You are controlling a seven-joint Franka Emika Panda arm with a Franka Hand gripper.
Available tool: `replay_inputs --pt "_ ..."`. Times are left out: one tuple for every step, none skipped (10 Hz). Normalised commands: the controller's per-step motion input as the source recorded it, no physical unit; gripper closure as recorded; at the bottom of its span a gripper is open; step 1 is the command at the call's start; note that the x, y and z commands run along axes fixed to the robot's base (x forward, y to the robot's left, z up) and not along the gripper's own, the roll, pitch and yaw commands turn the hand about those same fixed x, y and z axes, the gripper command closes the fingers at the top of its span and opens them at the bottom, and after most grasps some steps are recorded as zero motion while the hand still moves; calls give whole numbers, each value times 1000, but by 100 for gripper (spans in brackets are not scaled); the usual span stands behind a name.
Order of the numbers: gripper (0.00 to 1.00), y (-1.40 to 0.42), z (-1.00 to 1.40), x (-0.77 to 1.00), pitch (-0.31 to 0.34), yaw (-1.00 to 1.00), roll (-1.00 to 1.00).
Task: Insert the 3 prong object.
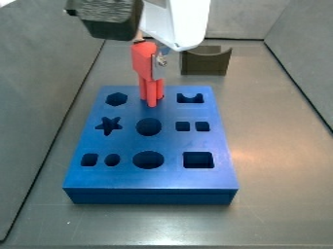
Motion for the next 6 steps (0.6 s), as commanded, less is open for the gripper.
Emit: replay_inputs --pt "100 17 -211 83 27 -509 -39" --pt "100 66 -260 40 17 -317 -19" --pt "100 63 -329 0 0 -166 0" --pt "100 63 -317 0 0 -169 0" --pt "100 46 -317 0 0 -154 -11" --pt "100 0 -311 0 0 -80 -10"
